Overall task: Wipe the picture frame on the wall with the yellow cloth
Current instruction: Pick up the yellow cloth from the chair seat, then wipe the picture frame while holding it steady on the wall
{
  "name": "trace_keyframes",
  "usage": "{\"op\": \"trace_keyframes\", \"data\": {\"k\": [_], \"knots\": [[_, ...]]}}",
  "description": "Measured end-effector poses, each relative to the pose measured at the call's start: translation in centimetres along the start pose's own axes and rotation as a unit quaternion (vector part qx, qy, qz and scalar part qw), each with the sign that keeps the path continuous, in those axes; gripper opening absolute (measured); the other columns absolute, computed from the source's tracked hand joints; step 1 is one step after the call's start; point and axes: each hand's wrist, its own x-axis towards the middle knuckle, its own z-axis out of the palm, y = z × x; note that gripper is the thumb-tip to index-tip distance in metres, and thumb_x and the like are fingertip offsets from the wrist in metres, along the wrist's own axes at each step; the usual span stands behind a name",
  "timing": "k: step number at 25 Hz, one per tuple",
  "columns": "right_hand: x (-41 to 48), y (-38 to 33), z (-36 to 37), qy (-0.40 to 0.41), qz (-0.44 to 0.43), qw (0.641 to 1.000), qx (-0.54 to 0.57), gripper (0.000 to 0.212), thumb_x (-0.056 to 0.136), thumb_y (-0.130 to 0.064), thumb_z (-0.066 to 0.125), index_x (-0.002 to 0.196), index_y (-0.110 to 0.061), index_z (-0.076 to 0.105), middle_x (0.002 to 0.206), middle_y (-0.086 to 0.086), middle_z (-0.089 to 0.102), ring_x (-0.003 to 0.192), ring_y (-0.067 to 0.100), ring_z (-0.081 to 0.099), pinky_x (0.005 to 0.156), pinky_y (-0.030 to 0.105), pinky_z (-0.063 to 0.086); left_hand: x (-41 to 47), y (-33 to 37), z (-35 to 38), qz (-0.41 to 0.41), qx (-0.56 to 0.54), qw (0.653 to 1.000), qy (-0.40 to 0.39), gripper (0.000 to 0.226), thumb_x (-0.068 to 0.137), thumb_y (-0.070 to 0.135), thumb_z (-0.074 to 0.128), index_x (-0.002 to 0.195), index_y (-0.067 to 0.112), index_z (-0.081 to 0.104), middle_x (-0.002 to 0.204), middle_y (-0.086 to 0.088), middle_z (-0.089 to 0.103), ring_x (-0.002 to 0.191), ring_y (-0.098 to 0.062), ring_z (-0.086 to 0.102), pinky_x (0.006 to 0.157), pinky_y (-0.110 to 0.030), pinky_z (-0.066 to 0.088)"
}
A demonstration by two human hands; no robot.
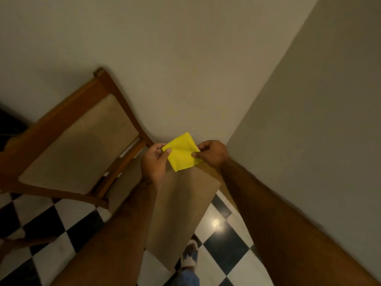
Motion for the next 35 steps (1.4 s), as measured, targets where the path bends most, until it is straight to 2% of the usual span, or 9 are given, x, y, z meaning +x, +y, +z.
{"op": "trace_keyframes", "data": {"k": [6, 13, 17, 20, 23, 25, 29, 32, 35], "knots": [[-6.8, -6.2, -13.2, 0.067, -0.068, 0.995, 0.009, 0.035, 0.071, -0.017, 0.090, 0.103, -0.006, 0.081, 0.101, 0.019, 0.079, 0.083, 0.021, 0.067, 0.094, 0.048, 0.059, -3.6, 12.5, 4.6, 0.062, -0.099, 0.993, -0.027, 0.014, 0.087, 0.013, 0.072, 0.090, 0.025, 0.064, 0.096, -0.012, 0.070, 0.090, -0.029, 0.069, 0.080, -0.041, 0.059], [-17.4, -13.0, -29.6, 0.176, -0.147, 0.973, 0.028, 0.032, 0.071, -0.011, 0.089, 0.100, -0.001, 0.080, 0.102, 0.028, 0.077, 0.080, 0.024, 0.065, 0.091, 0.056, 0.059, -9.1, 31.1, 11.1, 0.209, -0.143, 0.964, -0.077, 0.018, 0.088, 0.012, 0.071, 0.105, 0.015, 0.066, 0.096, -0.012, 0.070, 0.085, -0.023, 0.070, 0.066, -0.027, 0.061], [-23.7, -16.7, -37.1, 0.234, -0.183, 0.955, 0.016, 0.033, 0.072, -0.011, 0.089, 0.101, -0.001, 0.080, 0.102, 0.027, 0.077, 0.080, 0.024, 0.067, 0.090, 0.053, 0.060, -12.6, 40.3, 14.0, 0.276, -0.150, 0.945, -0.093, 0.023, 0.087, 0.014, 0.073, 0.110, 0.013, 0.067, 0.103, -0.017, 0.073, 0.088, -0.023, 0.071, 0.077, -0.036, 0.062], [-29.0, -19.4, -42.3, 0.285, -0.207, 0.936, 0.016, 0.030, 0.071, -0.012, 0.089, 0.097, -0.002, 0.079, 0.099, 0.024, 0.078, 0.079, 0.024, 0.068, 0.089, 0.051, 0.062, -15.9, 47.4, 15.8, 0.326, -0.152, 0.929, -0.090, 0.027, 0.087, 0.018, 0.074, 0.112, 0.013, 0.069, 0.100, -0.010, 0.073, 0.090, -0.023, 0.072, 0.082, -0.043, 0.063], [-34.2, -21.4, -46.7, 0.336, -0.232, 0.912, 0.032, 0.017, 0.072, -0.011, 0.089, 0.083, -0.009, 0.075, 0.088, 0.017, 0.075, 0.078, 0.023, 0.068, 0.086, 0.050, 0.063, -19.8, 54.4, 17.8, 0.403, -0.146, 0.901, -0.073, 0.020, 0.086, 0.021, 0.073, 0.107, 0.022, 0.070, 0.096, -0.004, 0.073, 0.092, -0.023, 0.073, 0.084, -0.042, 0.062], [-37.7, -22.5, -49.4, 0.373, -0.249, 0.893, 0.043, 0.018, 0.074, -0.009, 0.087, 0.075, -0.014, 0.070, 0.085, 0.015, 0.071, 0.078, 0.024, 0.068, 0.085, 0.051, 0.063, -22.7, 59.0, 19.1, 0.453, -0.144, 0.878, -0.065, 0.018, 0.087, 0.022, 0.071, 0.104, 0.023, 0.071, 0.094, 0.000, 0.073, 0.090, -0.019, 0.072, 0.084, -0.035, 0.061], [-45.3, -25.4, -54.8, 0.445, -0.284, 0.848, 0.049, 0.018, 0.077, -0.011, 0.086, 0.088, -0.003, 0.075, 0.096, 0.023, 0.077, 0.083, 0.028, 0.075, 0.081, 0.047, 0.065, -29.0, 68.0, 20.8, 0.536, -0.162, 0.828, -0.032, 0.015, 0.090, 0.019, 0.066, 0.104, 0.018, 0.071, 0.093, 0.002, 0.071, 0.083, -0.014, 0.064, 0.074, -0.023, 0.049], [-50.9, -28.8, -58.5, 0.482, -0.320, 0.815, 0.034, 0.015, 0.079, -0.015, 0.085, 0.085, -0.008, 0.073, 0.095, 0.016, 0.077, 0.085, 0.025, 0.078, 0.076, 0.039, 0.066, -33.6, 75.1, 20.7, 0.594, -0.178, 0.785, 0.003, 0.016, 0.093, 0.018, 0.060, 0.106, 0.014, 0.068, 0.097, 0.000, 0.069, 0.086, -0.015, 0.060, 0.075, -0.021, 0.042], [-56.7, -32.1, -62.2, 0.519, -0.357, 0.776, 0.024, 0.021, 0.080, -0.018, 0.084, 0.094, -0.006, 0.074, 0.096, 0.012, 0.076, 0.085, 0.020, 0.077, 0.073, 0.034, 0.066, -38.1, 82.4, 20.2, 0.642, -0.212, 0.736, 0.023, 0.018, 0.093, 0.018, 0.058, 0.107, 0.013, 0.067, 0.103, -0.006, 0.072, 0.088, -0.014, 0.059, 0.077, -0.021, 0.043]]}}
